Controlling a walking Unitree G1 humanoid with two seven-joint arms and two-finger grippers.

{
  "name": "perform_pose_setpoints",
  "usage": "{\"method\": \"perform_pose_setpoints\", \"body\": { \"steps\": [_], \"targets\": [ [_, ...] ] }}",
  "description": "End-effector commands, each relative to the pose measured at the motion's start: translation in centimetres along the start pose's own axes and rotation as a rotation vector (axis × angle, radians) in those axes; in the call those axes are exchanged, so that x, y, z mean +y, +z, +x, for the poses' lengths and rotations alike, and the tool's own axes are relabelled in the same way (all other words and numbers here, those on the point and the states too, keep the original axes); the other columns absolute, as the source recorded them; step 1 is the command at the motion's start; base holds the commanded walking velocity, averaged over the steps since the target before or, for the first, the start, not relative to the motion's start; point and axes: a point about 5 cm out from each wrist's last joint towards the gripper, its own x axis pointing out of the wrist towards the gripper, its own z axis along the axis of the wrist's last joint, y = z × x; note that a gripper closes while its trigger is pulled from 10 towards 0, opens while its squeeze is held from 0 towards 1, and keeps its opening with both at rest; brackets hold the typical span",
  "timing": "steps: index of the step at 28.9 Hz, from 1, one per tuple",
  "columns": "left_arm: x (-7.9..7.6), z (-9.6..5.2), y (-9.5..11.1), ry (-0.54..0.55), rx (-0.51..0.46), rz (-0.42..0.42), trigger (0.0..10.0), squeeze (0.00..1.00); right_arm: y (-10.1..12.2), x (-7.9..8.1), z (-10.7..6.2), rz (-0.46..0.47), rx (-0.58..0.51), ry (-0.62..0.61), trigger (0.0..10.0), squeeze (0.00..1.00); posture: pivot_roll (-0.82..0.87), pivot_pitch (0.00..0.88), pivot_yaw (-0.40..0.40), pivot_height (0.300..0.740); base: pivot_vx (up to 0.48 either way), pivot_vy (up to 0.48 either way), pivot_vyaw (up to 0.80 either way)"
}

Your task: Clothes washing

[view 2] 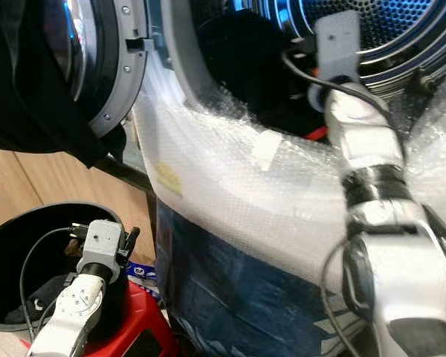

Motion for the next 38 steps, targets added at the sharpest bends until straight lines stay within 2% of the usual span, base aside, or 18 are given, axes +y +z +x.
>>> {"method": "perform_pose_setpoints", "body": {
  "steps": [1, 4, 8, 11, 15, 20, 21, 24, 25, 29, 32, 33, 35, 38],
  "targets": [
    [0.0, -0.2, 0.4, -0.006, -0.010, 0.019, 10.0, 0.00, 1.0, -0.7, -1.0, 0.019, -0.038, 0.010, 10.0, 0.00, 0.04, 0.000, -0.022, 0.740, 0.000, 0.000, 0.00],
    [0.0, -0.3, 0.3, -0.006, -0.007, 0.019, 10.0, 0.00, 1.0, -0.7, -1.8, 0.033, -0.057, 0.037, 10.0, 0.00, 0.04, 0.000, -0.023, 0.740, 0.000, 0.000, 0.00],
    [0.0, -0.4, 0.2, -0.007, -0.003, 0.016, 10.0, 0.00, 1.1, -0.8, -3.4, 0.171, -0.081, 0.104, 10.0, 0.00, 0.03, 0.000, -0.019, 0.740, 0.000, 0.000, 0.00],
    [0.0, -0.4, 0.2, -0.009, -0.004, 0.015, 10.0, 0.00, 0.9, -0.9, -3.8, 0.185, -0.073, 0.100, 10.0, 0.00, 0.02, 0.000, -0.020, 0.740, 0.000, 0.000, 0.00],
    [-0.2, -0.4, 0.2, -0.014, -0.004, 0.013, 10.0, 0.00, 1.3, 0.2, -4.6, 0.227, -0.086, 0.186, 10.0, 0.00, 0.02, 0.000, -0.021, 0.740, 0.000, 0.000, 0.00],
    [-0.4, -0.3, 0.3, -0.021, -0.003, 0.012, 10.0, 0.00, 2.0, 1.3, -5.4, 0.205, -0.085, 0.296, 10.0, 0.00, 0.02, 0.004, -0.023, 0.740, 0.000, 0.000, 0.00],
    [-0.4, -0.3, 0.3, -0.023, -0.003, 0.011, 10.0, 0.00, 2.5, 2.1, -5.5, 0.189, -0.076, 0.358, 10.0, 0.00, 0.02, 0.006, -0.025, 0.740, 0.000, 0.000, 0.00],
    [-0.3, -0.2, 0.3, -0.022, -0.002, 0.011, 10.0, 0.00, 3.4, 4.4, -5.4, 0.214, -0.067, 0.436, 10.0, 0.00, 0.01, 0.007, -0.033, 0.740, 0.000, 0.000, 0.00],
    [-0.3, -0.3, 0.3, -0.021, -0.002, 0.010, 10.0, 0.00, 3.6, 5.9, -5.7, 0.246, -0.060, 0.495, 10.0, 0.00, 0.01, 0.007, -0.038, 0.740, 0.000, 0.000, 0.00],
    [-0.4, -0.4, 0.2, -0.017, 0.000, 0.004, 10.0, 0.00, 3.6, 10.1, -6.6, 0.346, -0.027, 0.635, 10.0, 0.00, 0.01, 0.000, -0.036, 0.740, 0.000, 0.000, 0.00],
    [-0.6, -0.4, 0.2, -0.023, -0.001, 0.001, 10.0, 0.00, 2.2, 12.6, -6.2, 0.426, 0.083, 0.592, 10.0, 0.00, 0.01, 0.000, -0.033, 0.740, 0.000, 0.000, 0.00],
    [-0.8, -0.2, 0.3, -0.034, -0.005, 0.002, 10.0, 0.00, 1.5, 13.5, -5.6, 0.461, 0.136, 0.547, 10.0, 0.00, 0.01, 0.000, -0.031, 0.740, 0.000, 0.000, 0.00],
    [-0.8, -0.2, 0.3, -0.035, -0.002, 0.001, 10.0, 0.00, 1.2, 14.1, -5.0, 0.508, 0.195, 0.502, 10.0, 0.00, 0.01, 0.000, -0.032, 0.740, 0.000, 0.000, 0.00],
    [-0.7, -0.2, 0.3, -0.030, 0.000, -0.001, 10.0, 0.00, 1.9, 14.7, -4.8, 0.541, 0.187, 0.494, 10.0, 0.00, 0.01, 0.000, -0.029, 0.740, 0.000, 0.000, 0.00]
  ]
}}
